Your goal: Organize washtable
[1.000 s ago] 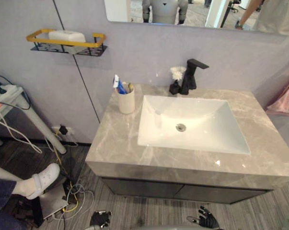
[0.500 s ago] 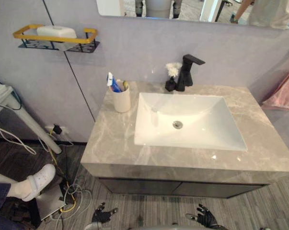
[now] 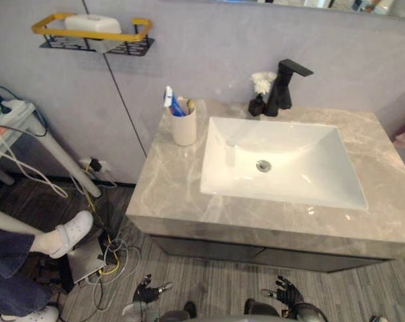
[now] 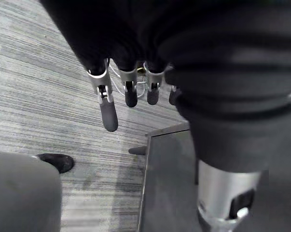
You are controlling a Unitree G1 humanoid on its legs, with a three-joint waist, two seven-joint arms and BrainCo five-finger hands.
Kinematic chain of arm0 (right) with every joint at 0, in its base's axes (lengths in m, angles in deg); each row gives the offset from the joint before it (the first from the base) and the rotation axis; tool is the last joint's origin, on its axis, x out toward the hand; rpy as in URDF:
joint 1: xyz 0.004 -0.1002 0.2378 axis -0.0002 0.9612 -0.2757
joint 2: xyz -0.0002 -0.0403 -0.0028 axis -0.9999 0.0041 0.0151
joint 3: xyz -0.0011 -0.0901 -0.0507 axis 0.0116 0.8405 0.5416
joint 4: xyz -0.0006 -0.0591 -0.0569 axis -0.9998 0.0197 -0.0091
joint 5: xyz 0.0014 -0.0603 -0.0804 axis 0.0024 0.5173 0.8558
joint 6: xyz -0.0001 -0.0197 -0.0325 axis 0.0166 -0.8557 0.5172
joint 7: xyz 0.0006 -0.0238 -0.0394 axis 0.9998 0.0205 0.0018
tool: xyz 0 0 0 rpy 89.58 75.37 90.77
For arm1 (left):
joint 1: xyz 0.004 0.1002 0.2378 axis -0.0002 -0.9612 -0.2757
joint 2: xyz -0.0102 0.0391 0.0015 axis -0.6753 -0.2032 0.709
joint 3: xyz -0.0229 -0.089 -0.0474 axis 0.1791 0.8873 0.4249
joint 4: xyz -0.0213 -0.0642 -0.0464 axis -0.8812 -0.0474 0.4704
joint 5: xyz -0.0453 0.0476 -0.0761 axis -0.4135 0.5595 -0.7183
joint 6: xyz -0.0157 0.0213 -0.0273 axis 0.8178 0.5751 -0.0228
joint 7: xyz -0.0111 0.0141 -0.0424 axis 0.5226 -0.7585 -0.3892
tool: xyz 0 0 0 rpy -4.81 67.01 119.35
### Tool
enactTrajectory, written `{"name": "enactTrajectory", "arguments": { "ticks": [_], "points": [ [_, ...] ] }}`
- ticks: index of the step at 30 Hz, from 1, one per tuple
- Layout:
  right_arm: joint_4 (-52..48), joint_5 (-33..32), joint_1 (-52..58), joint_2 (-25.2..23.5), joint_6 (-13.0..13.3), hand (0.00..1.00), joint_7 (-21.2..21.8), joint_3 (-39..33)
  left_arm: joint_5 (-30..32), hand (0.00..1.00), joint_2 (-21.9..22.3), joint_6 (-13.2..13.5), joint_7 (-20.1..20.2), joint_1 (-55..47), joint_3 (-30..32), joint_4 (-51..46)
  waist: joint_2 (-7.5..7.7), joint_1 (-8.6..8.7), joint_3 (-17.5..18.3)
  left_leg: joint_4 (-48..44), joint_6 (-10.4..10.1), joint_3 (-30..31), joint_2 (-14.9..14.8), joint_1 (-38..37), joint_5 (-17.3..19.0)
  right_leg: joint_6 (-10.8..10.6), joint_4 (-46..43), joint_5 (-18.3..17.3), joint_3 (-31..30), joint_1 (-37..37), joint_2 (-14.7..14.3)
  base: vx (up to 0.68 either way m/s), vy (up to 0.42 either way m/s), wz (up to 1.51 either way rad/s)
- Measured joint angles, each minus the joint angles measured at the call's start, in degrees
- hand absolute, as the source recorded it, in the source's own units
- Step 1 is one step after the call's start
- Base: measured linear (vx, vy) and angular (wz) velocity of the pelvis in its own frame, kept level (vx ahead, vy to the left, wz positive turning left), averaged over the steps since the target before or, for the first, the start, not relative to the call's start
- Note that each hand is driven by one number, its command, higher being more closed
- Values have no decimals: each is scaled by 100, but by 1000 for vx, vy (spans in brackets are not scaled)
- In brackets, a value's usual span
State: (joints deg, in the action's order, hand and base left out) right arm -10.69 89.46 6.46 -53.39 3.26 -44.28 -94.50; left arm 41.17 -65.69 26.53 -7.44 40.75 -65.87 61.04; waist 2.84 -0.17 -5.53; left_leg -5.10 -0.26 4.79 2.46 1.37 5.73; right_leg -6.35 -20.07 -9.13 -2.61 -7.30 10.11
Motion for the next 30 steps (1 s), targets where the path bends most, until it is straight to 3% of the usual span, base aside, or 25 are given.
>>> {"name": "enactTrajectory", "arguments": {
  "ticks": [3,6,10,12,13,14,15,16,19,20,21,22,24,26,28,30],
  "points": [
    [62,-131,-6,-36,-1,0,8,42,-36,0,-11,1,-5,87,-178,0,77,-64,51,-313,-92,512,70,308,-7,-21,-61,-285,-295,38,-59,47,-119,103],
    [152,-136,-97,-130,-5,0,4,195,-89,0,62,3,-29,122,-199,0,67,-142,30,-266,-284,900,37,464,-131,36,177,-542,-180,196,-126,-20,-205,71],
    [-11,-126,-170,-86,-5,0,-7,277,-90,0,296,11,-125,360,-363,-4,-170,-96,-84,-203,-579,1452,-194,785,-390,180,265,-568,397,214,-371,-88,-184,84],
    [-39,-115,-261,-106,-3,0,-10,278,-88,0,364,2,-124,417,-438,-17,-171,-45,-108,88,-552,1107,-322,870,-930,298,259,-533,736,210,-388,-162,-107,80],
    [-73,-114,-259,-142,3,0,-11,284,-86,0,420,8,-128,455,-448,-33,-103,-56,-129,372,-451,512,-408,835,-1223,460,353,-423,953,184,-325,-163,-55,78],
    [-86,-114,-266,-160,6,0,-11,274,-85,0,447,2,-126,506,-445,-28,-94,-44,-160,96,-444,37,-445,937,-1077,464,381,-418,1078,186,-309,-185,-58,89],
    [-173,-114,-171,-169,2,0,-20,269,-80,0,489,-31,-123,569,-451,-29,-67,24,-186,-784,-151,-871,-488,1194,-570,467,304,-417,1395,190,-197,-156,-27,114],
    [-281,-113,-45,-166,0,0,-16,263,-66,0,489,-22,-123,577,-515,-49,-56,99,-191,-1543,18,-1576,-591,1291,-190,467,264,-417,1733,213,-83,-164,-10,120],
    [-340,-133,-9,-154,42,0,-17,157,28,0,448,-14,-112,632,-785,-55,-126,263,-168,-2183,140,-2619,-956,1123,437,356,342,-358,2391,340,78,-121,97,114],
    [-343,-133,-10,-137,60,0,-15,149,33,0,447,-13,-108,665,-853,-52,-192,262,-158,-2070,80,-2688,-1018,1068,549,315,341,-346,2496,350,69,-33,181,106],
    [-285,-139,-71,-68,81,0,-17,133,40,0,436,-7,-107,726,-942,-24,-332,233,-174,-1607,147,-2663,-942,1000,718,209,343,-356,2532,315,-26,-42,162,82],
    [-234,-134,-125,-120,50,0,-5,129,38,0,337,-13,-114,787,-1019,5,-201,171,-221,-1368,196,-2550,-733,1009,548,125,454,-347,2422,308,-12,-62,151,77],
    [-201,-134,-118,-137,47,0,-8,156,37,0,191,-12,-113,749,-1069,5,-111,165,-203,-1165,280,-2353,-490,1015,422,48,642,-281,2291,346,14,-41,116,69],
    [-103,-127,-159,-125,47,0,-5,177,37,0,118,-12,-118,645,-1071,5,-109,90,-203,-1124,301,-2197,-273,1011,449,-26,499,-302,2300,365,179,14,173,52],
    [-26,-94,-255,-100,34,0,2,267,37,0,103,-14,-108,498,-1068,18,-107,19,-208,-1021,393,-2017,8,965,512,-131,-102,-410,2295,212,493,47,180,52],
    [-37,-46,-303,-51,33,0,3,280,37,0,92,-16,-104,453,-1086,28,-139,95,-229,-850,482,-1627,179,746,466,-20,-1335,-431,1953,-205,667,104,121,84]
  ]
}}
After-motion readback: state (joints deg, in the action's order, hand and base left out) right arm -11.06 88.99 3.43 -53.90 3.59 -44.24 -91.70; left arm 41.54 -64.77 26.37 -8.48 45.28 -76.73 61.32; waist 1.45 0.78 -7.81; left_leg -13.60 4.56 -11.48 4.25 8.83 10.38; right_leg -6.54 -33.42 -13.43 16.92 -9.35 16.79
